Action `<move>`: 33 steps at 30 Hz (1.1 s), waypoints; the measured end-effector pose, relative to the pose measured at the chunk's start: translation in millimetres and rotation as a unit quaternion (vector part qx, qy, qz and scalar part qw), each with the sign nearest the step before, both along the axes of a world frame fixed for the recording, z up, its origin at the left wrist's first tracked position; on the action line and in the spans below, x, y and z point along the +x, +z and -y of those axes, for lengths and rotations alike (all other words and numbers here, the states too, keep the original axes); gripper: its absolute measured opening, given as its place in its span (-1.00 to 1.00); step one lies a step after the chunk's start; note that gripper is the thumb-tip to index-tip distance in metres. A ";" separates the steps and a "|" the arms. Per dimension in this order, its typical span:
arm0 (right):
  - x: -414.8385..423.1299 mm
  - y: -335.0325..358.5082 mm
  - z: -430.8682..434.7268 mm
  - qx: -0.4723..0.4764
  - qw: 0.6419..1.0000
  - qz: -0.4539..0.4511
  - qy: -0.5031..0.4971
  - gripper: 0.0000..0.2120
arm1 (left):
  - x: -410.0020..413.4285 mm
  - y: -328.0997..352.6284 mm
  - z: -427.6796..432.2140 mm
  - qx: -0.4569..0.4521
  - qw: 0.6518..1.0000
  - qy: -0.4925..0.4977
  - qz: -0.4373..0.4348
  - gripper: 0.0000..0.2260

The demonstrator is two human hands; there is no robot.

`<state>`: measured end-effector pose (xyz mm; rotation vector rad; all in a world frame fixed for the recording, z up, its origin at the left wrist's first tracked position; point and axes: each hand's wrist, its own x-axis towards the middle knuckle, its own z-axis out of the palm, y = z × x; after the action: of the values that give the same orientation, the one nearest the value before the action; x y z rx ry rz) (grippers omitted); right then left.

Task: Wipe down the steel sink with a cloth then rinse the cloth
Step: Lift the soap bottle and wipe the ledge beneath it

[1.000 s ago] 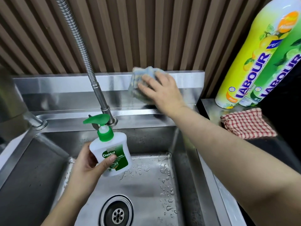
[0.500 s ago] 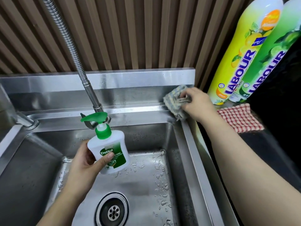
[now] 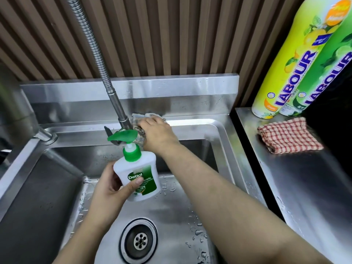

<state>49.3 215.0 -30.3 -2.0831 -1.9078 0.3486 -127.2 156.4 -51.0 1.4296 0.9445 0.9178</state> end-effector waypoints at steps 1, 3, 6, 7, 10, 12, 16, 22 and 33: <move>-4.0 2.1 -4.2 0.007 1.000 -0.010 0.002 -0.42 | -1.0 -0.1 0.6 0.000 1.000 0.001 0.002 -0.69; -7.0 6.8 -8.9 0.007 1.000 -0.013 0.017 -0.42 | -2.8 -0.4 1.7 -0.002 1.000 0.001 0.004 -0.69; -4.1 15.5 -9.3 -0.024 0.999 0.034 0.018 -0.45 | -4.5 -1.6 1.8 -0.006 1.000 0.000 -0.003 -0.69; -2.9 18.6 -7.5 -0.032 0.998 0.059 0.007 -0.48 | -4.9 -2.2 1.6 -0.006 1.000 0.001 -0.005 -0.69; 10.5 21.7 7.7 -0.047 0.992 0.101 -0.052 -0.50 | -5.2 -4.0 1.0 -0.006 1.000 0.001 -0.007 -0.69; 33.0 19.0 29.4 -0.055 0.988 0.087 -0.116 -0.52 | -5.1 -4.2 0.7 -0.007 1.000 0.001 -0.004 -0.68; 83.6 15.3 75.7 -0.077 0.956 0.062 -0.275 -0.53 | -7.7 -4.6 -0.5 -0.007 1.000 0.003 0.001 -0.67; 48.3 -1.8 49.8 0.011 0.984 0.029 -0.175 -0.49 | -15.4 -3.1 -1.4 -0.012 1.000 0.009 0.010 -0.65; -2.3 -6.5 13.3 0.033 0.999 -0.019 -0.010 -0.56 | -15.4 -1.1 -1.4 -0.007 1.000 0.015 0.001 -0.66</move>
<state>47.0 201.7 -36.9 -2.0362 -1.8506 0.3155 -142.5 157.9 -52.1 1.4060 0.9713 0.9334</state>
